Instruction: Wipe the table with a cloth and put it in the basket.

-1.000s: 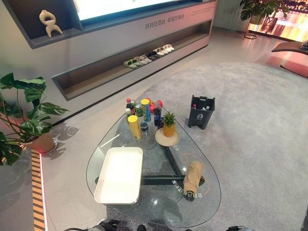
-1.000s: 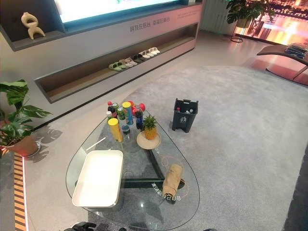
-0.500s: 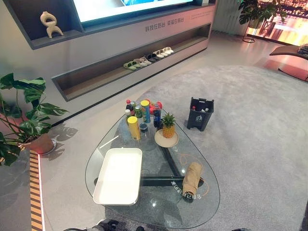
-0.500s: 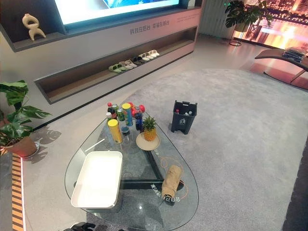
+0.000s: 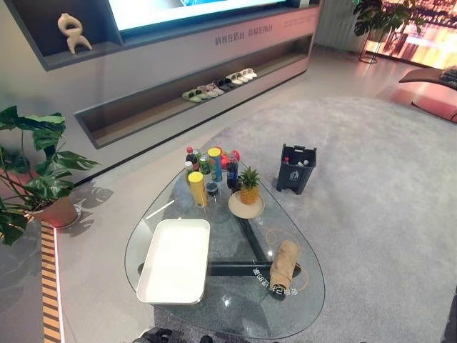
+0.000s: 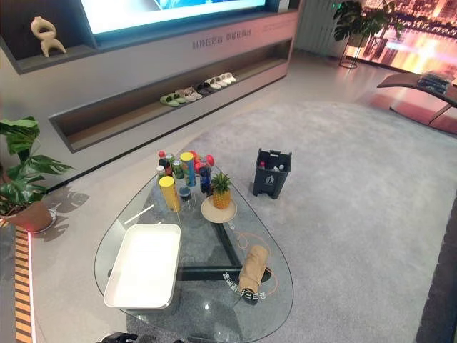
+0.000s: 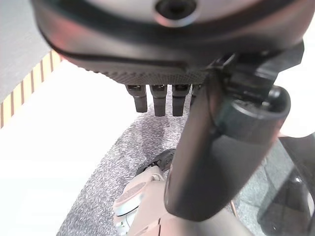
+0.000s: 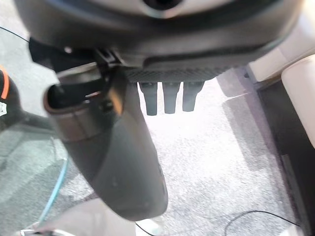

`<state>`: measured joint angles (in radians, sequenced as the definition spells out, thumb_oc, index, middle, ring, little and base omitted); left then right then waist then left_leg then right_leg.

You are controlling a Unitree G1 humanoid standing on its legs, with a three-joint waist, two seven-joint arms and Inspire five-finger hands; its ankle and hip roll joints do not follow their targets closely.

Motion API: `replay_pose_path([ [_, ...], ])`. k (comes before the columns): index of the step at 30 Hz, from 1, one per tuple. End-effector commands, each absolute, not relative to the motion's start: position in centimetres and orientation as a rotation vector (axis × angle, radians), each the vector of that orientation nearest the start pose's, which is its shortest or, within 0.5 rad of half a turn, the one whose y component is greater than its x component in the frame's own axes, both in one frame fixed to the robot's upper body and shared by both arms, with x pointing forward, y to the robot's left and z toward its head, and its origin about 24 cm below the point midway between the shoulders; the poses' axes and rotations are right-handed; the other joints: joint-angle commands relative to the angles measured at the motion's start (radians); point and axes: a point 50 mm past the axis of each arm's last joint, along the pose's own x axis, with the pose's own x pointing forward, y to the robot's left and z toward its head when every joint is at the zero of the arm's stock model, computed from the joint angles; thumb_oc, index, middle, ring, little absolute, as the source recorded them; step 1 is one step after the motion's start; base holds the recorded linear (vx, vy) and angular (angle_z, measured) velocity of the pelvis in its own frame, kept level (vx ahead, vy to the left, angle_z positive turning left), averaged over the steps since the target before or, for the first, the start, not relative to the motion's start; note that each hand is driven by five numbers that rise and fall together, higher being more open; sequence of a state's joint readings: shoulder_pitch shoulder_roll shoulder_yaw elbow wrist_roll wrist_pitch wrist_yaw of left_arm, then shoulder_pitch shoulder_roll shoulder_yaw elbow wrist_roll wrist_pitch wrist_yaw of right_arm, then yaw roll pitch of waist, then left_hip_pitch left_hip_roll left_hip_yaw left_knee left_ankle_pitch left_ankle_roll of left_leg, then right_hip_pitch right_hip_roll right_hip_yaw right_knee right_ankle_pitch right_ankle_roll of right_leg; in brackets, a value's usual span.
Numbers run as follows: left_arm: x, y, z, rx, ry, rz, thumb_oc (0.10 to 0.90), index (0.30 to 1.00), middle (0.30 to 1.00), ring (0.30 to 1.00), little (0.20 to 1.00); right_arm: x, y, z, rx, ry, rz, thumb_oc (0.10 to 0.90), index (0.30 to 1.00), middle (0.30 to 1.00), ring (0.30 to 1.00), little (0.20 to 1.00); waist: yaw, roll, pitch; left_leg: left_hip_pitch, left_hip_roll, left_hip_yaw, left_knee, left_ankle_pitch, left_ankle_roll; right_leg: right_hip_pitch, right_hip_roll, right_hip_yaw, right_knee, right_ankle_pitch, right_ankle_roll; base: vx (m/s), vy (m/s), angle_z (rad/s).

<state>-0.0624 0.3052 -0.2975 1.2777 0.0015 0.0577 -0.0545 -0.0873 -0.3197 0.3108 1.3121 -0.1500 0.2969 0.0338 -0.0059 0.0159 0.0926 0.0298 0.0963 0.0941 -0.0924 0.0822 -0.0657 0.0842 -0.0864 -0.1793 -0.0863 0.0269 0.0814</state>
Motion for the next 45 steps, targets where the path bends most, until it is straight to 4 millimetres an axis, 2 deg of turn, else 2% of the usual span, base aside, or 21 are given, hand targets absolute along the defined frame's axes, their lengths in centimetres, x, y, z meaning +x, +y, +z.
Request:
replay_pose_path([
  [1, 14.4, 27.2, -13.7, 0.439, 1.191, 0.035, 0.800, 0.900, 0.900, 0.900, 0.900, 11.0, -30.2, -13.5, -0.733, 1.517, -0.045, 0.800, 0.900, 0.900, 0.900, 0.900, -0.005, -0.010, 0.131, -0.018, 0.002, 0.011, 0.005, -0.044, -0.016, -0.078, -0.042, 0.044, 0.013, 0.031, 0.051, -0.20, -0.010, 0.04],
  [2, 15.0, 27.2, -13.5, 0.437, 1.176, 0.041, 0.800, 0.900, 0.900, 0.900, 0.900, 11.4, -30.2, -13.3, -0.735, 1.506, -0.051, 0.800, 0.900, 0.900, 0.900, 0.900, -0.006, -0.009, 0.145, -0.029, 0.001, 0.009, 0.005, -0.040, -0.015, -0.092, -0.040, 0.049, 0.015, 0.034, 0.049, -0.27, -0.013, 0.09],
  [5, 18.7, 27.7, -11.7, 0.407, 1.091, 0.090, 0.800, 0.900, 0.900, 0.900, 0.900, 14.7, -30.5, -12.1, -0.773, 1.444, -0.073, 0.800, 0.900, 0.900, 0.900, 0.900, -0.010, -0.004, 0.227, -0.107, -0.004, -0.007, 0.005, -0.016, -0.007, -0.183, -0.024, 0.079, 0.029, 0.053, 0.033, -0.31, -0.011, 0.08],
  [10, 21.1, 28.5, -10.0, 0.339, 1.001, 0.163, 0.800, 0.900, 0.900, 0.900, 0.900, 16.2, -31.4, -10.9, -0.809, 1.421, -0.093, 0.800, 0.900, 0.900, 0.900, 0.900, -0.004, -0.003, 0.312, -0.190, -0.015, -0.024, 0.005, 0.006, -0.001, -0.276, -0.011, 0.082, 0.068, 0.053, 0.026, -0.16, 0.001, 0.00],
  [13, 22.2, 28.8, -9.2, 0.305, 0.966, 0.196, 0.800, 0.900, 0.900, 0.900, 0.900, 16.9, -31.6, -10.6, -0.803, 1.409, -0.098, 0.800, 0.900, 0.900, 0.900, 0.900, 0.003, -0.001, 0.339, -0.233, -0.023, -0.037, 0.012, 0.017, 0.003, -0.327, -0.007, 0.081, 0.109, 0.043, 0.020, -0.13, -0.017, -0.01],
  [18, 24.5, 28.8, -7.6, 0.223, 0.869, 0.228, 0.800, 0.900, 0.900, 0.900, 0.900, 19.3, -32.0, -9.1, -0.799, 1.350, -0.135, 0.800, 0.900, 0.900, 0.900, 0.900, 0.009, 0.010, 0.393, -0.355, -0.048, -0.048, 0.127, 0.010, 0.003, -0.432, -0.019, 0.057, 0.208, 0.021, 0.009, -0.12, 0.012, 0.04],
  [22, 26.2, 28.4, -6.3, 0.198, 0.773, 0.216, 0.800, 0.900, 0.900, 0.900, 0.900, 21.1, -31.9, -8.1, -0.785, 1.288, -0.154, 0.800, 0.900, 0.900, 0.900, 0.900, 0.003, 0.012, 0.427, -0.489, -0.064, -0.058, 0.302, -0.024, 0.004, -0.547, -0.037, 0.060, 0.335, -0.007, -0.001, -0.05, -0.024, 0.11],
  [24, 26.4, 28.3, -6.1, 0.222, 0.768, 0.192, 0.800, 0.900, 0.900, 0.900, 0.900, 21.2, -31.8, -8.2, -0.782, 1.272, -0.161, 0.800, 0.900, 0.900, 0.900, 0.900, 0.002, 0.013, 0.427, -0.525, -0.064, -0.064, 0.337, -0.034, 0.008, -0.581, -0.038, 0.070, 0.367, -0.017, -0.005, 0.02, -0.051, 0.21],
  [25, 26.5, 28.1, -6.2, 0.243, 0.760, 0.174, 0.800, 0.900, 0.900, 0.900, 0.900, 21.4, -31.4, -8.2, -0.776, 1.246, -0.171, 0.800, 0.900, 0.900, 0.900, 0.900, 0.001, 0.012, 0.427, -0.574, -0.065, -0.070, 0.385, -0.046, 0.014, -0.636, -0.032, 0.086, 0.422, -0.030, -0.010, 0.02, -0.051, 0.26],
  [29, 26.8, 28.0, -5.7, 0.237, 0.721, 0.189, 0.800, 0.900, 0.900, 0.900, 0.900, 21.9, -31.2, -8.0, -0.786, 1.208, -0.185, 0.800, 0.900, 0.900, 0.900, 0.900, 0.005, 0.004, 0.427, -0.671, -0.052, -0.054, 0.494, -0.078, 0.022, -0.727, -0.017, 0.071, 0.530, -0.069, -0.023, 0.02, -0.034, 0.17],
  [33, 27.0, 28.2, -5.3, 0.219, 0.684, 0.204, 0.800, 0.900, 0.900, 0.900, 0.900, 21.6, -31.6, -8.0, -0.791, 1.173, -0.211, 0.800, 0.900, 0.900, 0.900, 0.900, 0.012, 0.000, 0.427, -0.756, -0.035, -0.067, 0.591, -0.111, 0.024, -0.808, -0.013, 0.078, 0.623, -0.105, -0.034, 0.03, -0.057, -0.06],
  [38, 26.8, 27.9, -5.4, 0.238, 0.661, 0.191, 0.800, 0.900, 0.900, 0.900, 0.900, 22.0, -31.8, -7.6, -0.835, 1.112, -0.238, 0.800, 0.900, 0.900, 0.900, 0.900, 0.014, 0.004, 0.427, -0.817, -0.024, -0.081, 0.634, -0.126, 0.030, -0.875, -0.009, 0.085, 0.682, -0.121, -0.045, 0.01, -0.023, -0.04],
  [45, 26.2, 27.9, -5.9, 0.245, 0.673, 0.180, 0.800, 0.900, 0.900, 0.900, 0.900, 22.3, -32.2, -7.2, -0.870, 1.071, -0.267, 0.800, 0.900, 0.900, 0.900, 0.900, 0.018, 0.006, 0.427, -0.838, -0.024, -0.089, 0.652, -0.131, 0.029, -0.894, -0.014, 0.079, 0.698, -0.122, -0.050, 0.01, -0.014, -0.02],
])
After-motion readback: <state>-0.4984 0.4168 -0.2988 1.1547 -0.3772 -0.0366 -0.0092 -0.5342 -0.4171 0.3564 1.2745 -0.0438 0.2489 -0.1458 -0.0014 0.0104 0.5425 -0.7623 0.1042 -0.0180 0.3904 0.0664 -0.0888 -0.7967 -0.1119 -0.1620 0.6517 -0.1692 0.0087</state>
